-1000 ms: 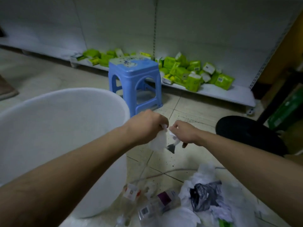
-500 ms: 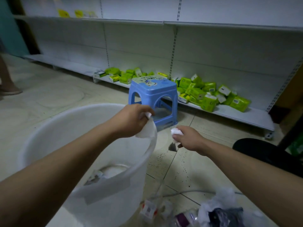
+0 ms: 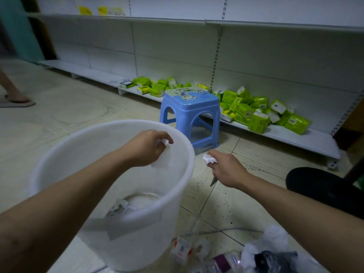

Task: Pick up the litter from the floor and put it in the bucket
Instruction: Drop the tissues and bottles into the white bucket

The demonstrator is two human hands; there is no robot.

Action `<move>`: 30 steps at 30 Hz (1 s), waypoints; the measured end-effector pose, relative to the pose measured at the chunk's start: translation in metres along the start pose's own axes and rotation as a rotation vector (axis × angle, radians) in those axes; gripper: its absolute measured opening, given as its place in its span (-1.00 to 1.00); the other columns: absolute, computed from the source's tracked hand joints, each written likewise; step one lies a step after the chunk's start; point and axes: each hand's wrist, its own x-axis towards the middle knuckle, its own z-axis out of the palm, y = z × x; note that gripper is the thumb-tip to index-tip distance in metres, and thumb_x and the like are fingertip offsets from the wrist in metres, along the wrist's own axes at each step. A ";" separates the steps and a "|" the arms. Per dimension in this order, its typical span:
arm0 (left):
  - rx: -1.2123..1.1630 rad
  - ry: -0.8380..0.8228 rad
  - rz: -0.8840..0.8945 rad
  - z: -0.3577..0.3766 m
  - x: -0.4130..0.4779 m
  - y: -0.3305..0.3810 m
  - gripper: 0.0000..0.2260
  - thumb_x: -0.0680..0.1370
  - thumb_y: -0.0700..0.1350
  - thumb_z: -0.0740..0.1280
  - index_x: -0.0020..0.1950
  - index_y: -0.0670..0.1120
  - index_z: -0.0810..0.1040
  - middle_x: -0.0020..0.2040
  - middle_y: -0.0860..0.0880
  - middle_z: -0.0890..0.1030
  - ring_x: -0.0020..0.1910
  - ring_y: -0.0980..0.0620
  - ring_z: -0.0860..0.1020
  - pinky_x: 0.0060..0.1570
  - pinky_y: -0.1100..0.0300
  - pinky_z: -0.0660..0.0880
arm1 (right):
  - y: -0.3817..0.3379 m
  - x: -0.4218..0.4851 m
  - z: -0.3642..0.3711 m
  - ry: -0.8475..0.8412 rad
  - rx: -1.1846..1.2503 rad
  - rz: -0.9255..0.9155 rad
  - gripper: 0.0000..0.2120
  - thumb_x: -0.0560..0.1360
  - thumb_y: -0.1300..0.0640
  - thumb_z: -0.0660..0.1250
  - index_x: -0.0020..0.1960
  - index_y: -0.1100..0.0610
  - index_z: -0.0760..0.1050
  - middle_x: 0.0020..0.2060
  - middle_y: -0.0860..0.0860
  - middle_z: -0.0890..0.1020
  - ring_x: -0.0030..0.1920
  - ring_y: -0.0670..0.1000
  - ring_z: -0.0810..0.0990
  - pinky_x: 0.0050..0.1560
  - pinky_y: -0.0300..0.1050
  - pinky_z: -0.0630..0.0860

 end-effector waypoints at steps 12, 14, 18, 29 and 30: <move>0.032 -0.182 -0.213 0.011 -0.018 -0.041 -0.69 0.54 -0.14 0.27 0.28 0.05 0.45 0.19 -0.07 0.56 0.01 -0.02 0.50 -0.01 0.15 0.41 | -0.027 0.008 -0.013 0.183 0.023 -0.054 -0.76 0.51 -0.13 0.24 -0.16 0.03 0.46 -0.29 -0.07 0.57 -0.23 0.04 0.53 -0.21 -0.08 0.43; 0.022 -0.178 -0.259 0.012 -0.019 -0.044 -0.65 0.51 -0.15 0.30 0.28 0.02 0.40 0.17 -0.11 0.55 0.01 -0.05 0.51 -0.03 0.11 0.46 | -0.046 0.011 -0.019 0.207 0.071 -0.145 -0.78 0.49 -0.05 0.27 -0.27 0.01 0.37 -0.35 -0.07 0.48 -0.29 0.02 0.47 -0.33 -0.12 0.33; 0.034 -0.149 -0.315 0.011 -0.021 -0.050 -0.72 0.49 -0.14 0.36 0.15 -0.02 0.39 0.10 -0.12 0.57 -0.07 -0.03 0.51 -0.14 0.15 0.44 | -0.094 0.015 -0.009 -0.037 0.043 -0.251 -0.67 0.46 -0.05 0.30 0.23 -0.14 0.45 0.11 0.00 0.52 0.17 0.07 0.48 0.10 -0.01 0.43; 0.205 0.021 0.020 -0.012 -0.012 0.015 -0.53 0.45 0.13 0.37 0.31 0.02 0.43 0.26 0.03 0.54 0.20 0.03 0.49 0.14 0.10 0.46 | -0.052 0.015 -0.023 0.045 -0.032 -0.161 -0.29 0.41 -0.22 0.35 0.49 -0.20 0.16 0.51 -0.02 0.24 0.52 0.03 0.15 0.47 0.25 0.12; 0.198 0.030 0.070 -0.008 -0.010 0.030 -0.52 0.45 0.15 0.36 0.31 0.03 0.43 0.26 0.03 0.54 0.21 0.03 0.48 0.14 0.10 0.44 | -0.039 0.011 -0.026 0.038 -0.027 -0.145 -0.27 0.41 -0.23 0.35 0.50 -0.18 0.15 0.51 -0.04 0.26 0.50 0.01 0.19 0.46 0.21 0.19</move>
